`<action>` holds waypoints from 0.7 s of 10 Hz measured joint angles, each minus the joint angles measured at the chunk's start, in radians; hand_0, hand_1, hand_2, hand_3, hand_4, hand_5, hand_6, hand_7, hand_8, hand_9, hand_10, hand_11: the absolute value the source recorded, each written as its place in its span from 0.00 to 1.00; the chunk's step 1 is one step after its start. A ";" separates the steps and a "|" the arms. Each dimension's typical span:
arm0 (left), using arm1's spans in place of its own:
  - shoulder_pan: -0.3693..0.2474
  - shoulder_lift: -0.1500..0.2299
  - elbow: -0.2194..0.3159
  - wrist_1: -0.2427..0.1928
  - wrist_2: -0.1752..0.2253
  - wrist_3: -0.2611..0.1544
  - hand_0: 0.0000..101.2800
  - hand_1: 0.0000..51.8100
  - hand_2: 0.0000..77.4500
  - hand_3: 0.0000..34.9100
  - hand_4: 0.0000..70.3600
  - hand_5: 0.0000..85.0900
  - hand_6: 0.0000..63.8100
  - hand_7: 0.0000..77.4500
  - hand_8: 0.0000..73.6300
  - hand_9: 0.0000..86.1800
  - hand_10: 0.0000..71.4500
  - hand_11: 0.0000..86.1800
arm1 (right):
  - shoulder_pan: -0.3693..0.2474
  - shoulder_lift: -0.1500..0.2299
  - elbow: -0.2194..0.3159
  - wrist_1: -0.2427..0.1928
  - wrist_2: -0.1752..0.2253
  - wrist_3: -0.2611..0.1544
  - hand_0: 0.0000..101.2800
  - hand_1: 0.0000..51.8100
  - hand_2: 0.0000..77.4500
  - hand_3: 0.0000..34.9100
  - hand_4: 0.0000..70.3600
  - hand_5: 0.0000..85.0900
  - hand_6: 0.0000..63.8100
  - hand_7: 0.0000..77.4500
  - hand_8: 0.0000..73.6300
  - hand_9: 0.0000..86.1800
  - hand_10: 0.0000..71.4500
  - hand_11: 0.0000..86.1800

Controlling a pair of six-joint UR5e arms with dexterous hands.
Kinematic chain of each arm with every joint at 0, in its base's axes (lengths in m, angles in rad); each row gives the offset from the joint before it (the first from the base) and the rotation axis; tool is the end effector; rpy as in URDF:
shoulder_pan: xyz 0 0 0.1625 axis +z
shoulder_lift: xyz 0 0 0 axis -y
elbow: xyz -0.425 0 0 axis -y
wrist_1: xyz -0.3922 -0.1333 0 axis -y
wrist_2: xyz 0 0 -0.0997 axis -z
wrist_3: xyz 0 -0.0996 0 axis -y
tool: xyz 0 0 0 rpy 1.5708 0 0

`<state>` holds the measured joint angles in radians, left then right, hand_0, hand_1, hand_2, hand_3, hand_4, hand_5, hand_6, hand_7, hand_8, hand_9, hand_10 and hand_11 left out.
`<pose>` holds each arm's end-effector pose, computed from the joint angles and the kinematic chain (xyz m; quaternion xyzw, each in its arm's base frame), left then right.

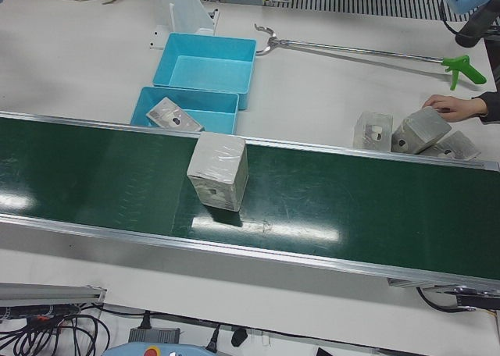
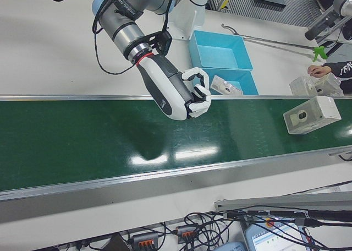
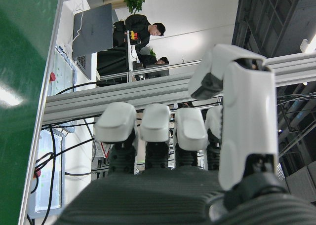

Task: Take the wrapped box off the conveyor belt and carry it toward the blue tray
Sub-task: 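Lower the right hand toward the belt and open its fingers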

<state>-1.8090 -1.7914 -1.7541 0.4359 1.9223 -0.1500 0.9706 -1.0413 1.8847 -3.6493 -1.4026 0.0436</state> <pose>-0.2246 -0.5052 0.5257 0.0953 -0.6899 0.7174 0.0171 -0.2157 -0.5807 0.2982 -0.2109 -0.7861 0.5736 0.0927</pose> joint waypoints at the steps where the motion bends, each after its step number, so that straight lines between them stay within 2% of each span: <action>1: 0.000 0.000 0.000 0.000 0.000 0.000 0.00 0.00 0.01 0.00 0.00 0.01 0.00 0.01 0.00 0.00 0.00 0.00 | 0.000 -0.003 0.000 0.000 0.000 0.000 0.49 0.35 0.78 0.01 0.88 0.82 0.98 0.90 0.95 0.82 0.97 0.81; 2: 0.000 0.000 0.000 0.000 0.000 0.000 0.00 0.00 0.01 0.00 0.00 0.01 0.00 0.01 0.00 0.00 0.01 0.00 | 0.002 -0.006 -0.001 0.000 0.000 0.002 0.49 0.35 0.78 0.01 0.88 0.82 0.98 0.90 0.95 0.82 0.97 0.81; 4: 0.000 0.000 0.000 0.000 0.000 0.000 0.00 0.00 0.01 0.00 0.00 0.01 0.00 0.00 0.00 0.00 0.01 0.00 | 0.000 -0.007 -0.002 0.000 0.002 0.001 0.49 0.35 0.77 0.01 0.78 0.82 0.98 0.90 0.95 0.81 0.97 0.81; 7: 0.000 0.000 0.000 0.000 0.000 0.000 0.00 0.00 0.01 0.00 0.00 0.01 0.00 0.00 0.00 0.00 0.00 0.00 | 0.001 -0.005 -0.001 0.000 0.006 0.006 0.49 0.33 0.77 0.01 0.80 0.82 0.98 0.90 0.95 0.82 0.97 0.81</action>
<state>-1.8089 -1.7914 -1.7541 0.4359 1.9223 -0.1500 0.9718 -1.0464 1.8839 -3.6493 -1.3961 0.0494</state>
